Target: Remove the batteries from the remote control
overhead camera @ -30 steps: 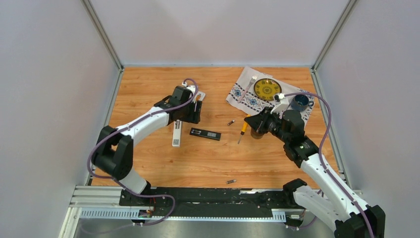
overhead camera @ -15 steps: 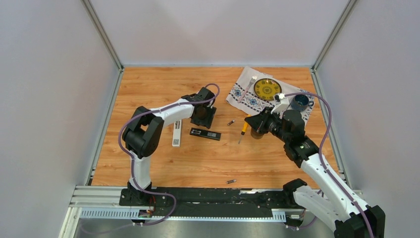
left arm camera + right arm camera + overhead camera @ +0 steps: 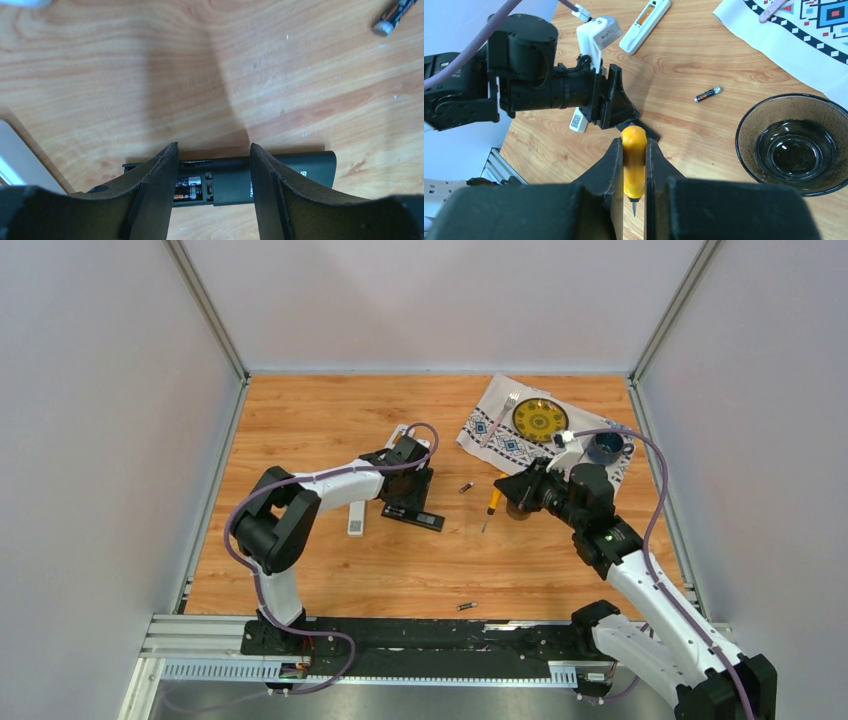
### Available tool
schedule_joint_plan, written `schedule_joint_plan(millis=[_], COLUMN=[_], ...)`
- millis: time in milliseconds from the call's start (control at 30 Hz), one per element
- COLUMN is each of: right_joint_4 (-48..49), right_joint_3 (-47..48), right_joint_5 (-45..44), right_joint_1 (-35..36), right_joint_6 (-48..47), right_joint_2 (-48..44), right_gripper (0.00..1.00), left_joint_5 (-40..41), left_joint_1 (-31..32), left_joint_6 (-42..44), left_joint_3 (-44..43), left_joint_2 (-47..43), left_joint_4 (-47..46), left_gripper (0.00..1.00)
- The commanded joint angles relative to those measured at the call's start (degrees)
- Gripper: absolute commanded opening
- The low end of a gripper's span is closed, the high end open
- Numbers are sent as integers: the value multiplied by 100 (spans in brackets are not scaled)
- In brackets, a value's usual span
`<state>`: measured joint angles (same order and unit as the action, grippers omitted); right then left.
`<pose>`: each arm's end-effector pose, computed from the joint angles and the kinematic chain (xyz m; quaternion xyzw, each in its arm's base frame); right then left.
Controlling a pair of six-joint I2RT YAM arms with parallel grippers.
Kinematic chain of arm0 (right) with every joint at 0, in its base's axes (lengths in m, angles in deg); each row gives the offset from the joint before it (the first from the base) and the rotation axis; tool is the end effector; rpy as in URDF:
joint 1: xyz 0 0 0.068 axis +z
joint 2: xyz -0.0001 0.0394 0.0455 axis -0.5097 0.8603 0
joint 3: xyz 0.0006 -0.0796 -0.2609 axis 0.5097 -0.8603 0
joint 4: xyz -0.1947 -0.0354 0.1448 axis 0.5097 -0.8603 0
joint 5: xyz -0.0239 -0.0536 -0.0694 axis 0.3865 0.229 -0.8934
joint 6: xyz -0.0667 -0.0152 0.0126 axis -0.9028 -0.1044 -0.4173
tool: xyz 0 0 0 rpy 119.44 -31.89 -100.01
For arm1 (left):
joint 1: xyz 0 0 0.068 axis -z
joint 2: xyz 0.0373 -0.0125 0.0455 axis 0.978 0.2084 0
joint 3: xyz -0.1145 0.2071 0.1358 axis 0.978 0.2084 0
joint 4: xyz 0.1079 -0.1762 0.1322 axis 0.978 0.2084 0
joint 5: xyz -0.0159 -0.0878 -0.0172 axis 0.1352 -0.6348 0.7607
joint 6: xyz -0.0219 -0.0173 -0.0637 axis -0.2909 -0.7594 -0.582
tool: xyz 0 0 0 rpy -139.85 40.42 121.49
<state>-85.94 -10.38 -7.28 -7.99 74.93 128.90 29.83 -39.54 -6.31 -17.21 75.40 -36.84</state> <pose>0.1784 0.0898 0.2789 -0.0145 0.8085 0.3527 0.4709 0.2929 -0.2278 0.1560 0.1249 0.9614 -0.0980 0.2248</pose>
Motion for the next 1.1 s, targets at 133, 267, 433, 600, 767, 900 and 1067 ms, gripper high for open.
schedule_joint_plan(millis=[133,267,433,600,767,900,1067], right_joint_4=[362,389,424,459,494,503,503], right_joint_3=[-101,-110,-119,-136,-145,-154,-162], right_joint_5=[118,127,145,206,233,259,268], right_joint_1=[-24,-24,-24,-33,-24,-24,-24], right_joint_6=[79,79,88,114,132,149,149], right_joint_2=[-9,17,44,70,61,61,53], right_gripper=[0,0,0,0,0,0,0], left_joint_5=[-293,-329,-233,293,629,839,1024], left_joint_1=[489,761,1104,1157,1149,1140,1122], left_joint_6=[-765,-1232,-1715,-1672,-1426,-1373,-1329], left_joint_3=[1122,1457,1826,1809,1792,1826,2037], left_joint_2=[-634,-880,-1258,-1627,-2058,-2155,-2532], left_joint_4=[238,1,-325,-44,228,439,729], left_gripper=[61,61,61,63,66,67,65])
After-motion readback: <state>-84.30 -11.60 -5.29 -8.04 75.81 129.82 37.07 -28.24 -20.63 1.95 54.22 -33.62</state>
